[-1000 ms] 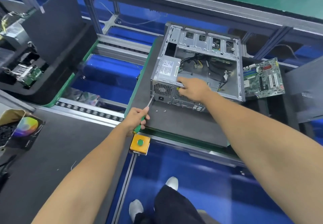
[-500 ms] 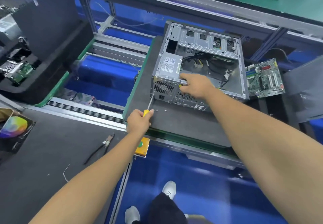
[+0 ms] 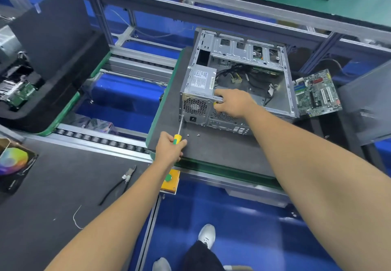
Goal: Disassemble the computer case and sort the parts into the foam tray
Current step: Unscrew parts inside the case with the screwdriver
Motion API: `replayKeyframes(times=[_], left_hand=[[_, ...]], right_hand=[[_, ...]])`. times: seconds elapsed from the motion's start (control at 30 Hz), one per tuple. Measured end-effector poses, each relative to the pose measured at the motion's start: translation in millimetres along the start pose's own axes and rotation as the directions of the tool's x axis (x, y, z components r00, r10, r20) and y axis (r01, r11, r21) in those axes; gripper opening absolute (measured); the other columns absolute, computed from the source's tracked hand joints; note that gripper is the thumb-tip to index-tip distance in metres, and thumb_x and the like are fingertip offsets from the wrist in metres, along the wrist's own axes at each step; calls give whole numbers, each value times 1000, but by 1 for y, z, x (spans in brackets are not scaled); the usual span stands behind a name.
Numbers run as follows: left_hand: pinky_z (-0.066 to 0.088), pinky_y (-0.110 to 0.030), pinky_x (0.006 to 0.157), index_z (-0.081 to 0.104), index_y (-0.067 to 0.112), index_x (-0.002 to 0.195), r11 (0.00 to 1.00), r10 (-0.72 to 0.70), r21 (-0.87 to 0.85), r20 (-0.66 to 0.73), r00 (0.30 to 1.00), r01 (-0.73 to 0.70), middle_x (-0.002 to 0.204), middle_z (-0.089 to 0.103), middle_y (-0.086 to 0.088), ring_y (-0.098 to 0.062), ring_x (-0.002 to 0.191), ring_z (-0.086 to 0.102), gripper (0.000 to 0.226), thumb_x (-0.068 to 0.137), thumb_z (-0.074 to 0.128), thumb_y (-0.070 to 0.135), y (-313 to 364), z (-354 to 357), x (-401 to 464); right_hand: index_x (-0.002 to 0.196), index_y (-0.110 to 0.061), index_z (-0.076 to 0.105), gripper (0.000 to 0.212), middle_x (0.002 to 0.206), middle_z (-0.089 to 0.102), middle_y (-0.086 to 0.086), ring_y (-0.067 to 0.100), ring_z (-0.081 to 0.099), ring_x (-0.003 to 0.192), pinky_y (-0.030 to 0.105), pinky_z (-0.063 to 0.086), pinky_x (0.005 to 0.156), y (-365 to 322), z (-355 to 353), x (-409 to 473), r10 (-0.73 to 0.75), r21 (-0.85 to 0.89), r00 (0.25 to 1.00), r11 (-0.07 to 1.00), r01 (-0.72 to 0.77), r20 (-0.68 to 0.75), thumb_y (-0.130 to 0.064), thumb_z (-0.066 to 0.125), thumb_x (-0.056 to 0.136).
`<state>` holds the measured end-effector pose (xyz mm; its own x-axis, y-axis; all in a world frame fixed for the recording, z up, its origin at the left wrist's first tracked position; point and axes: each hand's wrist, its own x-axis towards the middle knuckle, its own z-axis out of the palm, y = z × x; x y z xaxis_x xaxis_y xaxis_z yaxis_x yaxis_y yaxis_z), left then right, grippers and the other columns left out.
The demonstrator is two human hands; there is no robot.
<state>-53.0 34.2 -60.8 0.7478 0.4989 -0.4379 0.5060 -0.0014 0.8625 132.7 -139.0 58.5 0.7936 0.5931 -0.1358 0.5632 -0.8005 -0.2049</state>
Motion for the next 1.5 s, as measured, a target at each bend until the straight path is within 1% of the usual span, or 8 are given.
replayKeyframes(times=[0.17,0.37,0.53,0.83,0.97,1.1,1.3,1.5], left_hand=[[52,-40,63,52,14,84,996,-33,-82,37,999,36,80,72,-10,-24,71,76,33,96,70,38,-5,1,2],[39,-24,41,49,10,105,999,-5,-40,32,999,6,86,59,-10,-17,53,51,36,105,49,46,-1,8,0],[51,-30,50,42,16,101,998,65,-12,-37,997,-65,99,59,-11,-19,65,64,41,90,78,33,-4,3,-3],[39,-24,41,57,12,103,1000,-16,-12,94,995,17,90,62,-11,-12,45,51,38,103,52,50,2,-9,6],[53,-32,51,43,12,108,996,59,60,-2,998,-59,104,61,-15,-23,66,64,47,88,80,34,0,-8,-4],[60,-44,73,54,9,97,998,47,45,0,999,-47,93,72,-8,-11,68,75,32,96,69,37,-4,-7,-4],[46,-24,46,55,8,107,999,49,-14,42,998,-49,101,66,-10,-14,56,62,35,104,53,43,1,-4,-9],[62,-48,77,51,11,107,999,16,-30,-77,997,-19,101,70,-13,-20,72,74,39,89,79,33,0,-10,-11]], right_hand=[[127,-49,55,48,73,49,-17,20,50,80,23,29,55,0,1,-2,6,20,1000,1000,-6,-9,-49,53,79],[126,-49,55,42,69,47,-19,21,52,79,27,30,55,-4,-2,-5,21,21,1000,1000,-21,-14,-44,56,84],[123,-43,56,36,68,47,-19,22,54,78,31,34,59,-5,-4,-7,23,-11,1000,1000,-23,-12,-43,56,87],[132,-44,52,43,94,57,-11,21,53,89,35,44,72,1,1,-2,22,-35,1000,999,-22,-11,-47,53,90],[131,-46,53,42,93,59,-11,22,56,90,34,41,70,-1,0,-3,31,-29,1000,999,-31,-3,-46,54,88],[126,-45,55,41,83,60,-12,21,55,84,32,37,62,-3,-1,-5,48,-17,999,999,-48,5,-44,55,85],[123,-44,56,40,76,59,-15,21,58,82,31,35,61,-4,-2,-5,64,-13,998,998,-64,11,-47,53,83],[121,-41,56,40,71,59,-15,17,59,76,31,37,62,-4,-1,-4,77,-13,997,997,-77,11,-49,52,82]])
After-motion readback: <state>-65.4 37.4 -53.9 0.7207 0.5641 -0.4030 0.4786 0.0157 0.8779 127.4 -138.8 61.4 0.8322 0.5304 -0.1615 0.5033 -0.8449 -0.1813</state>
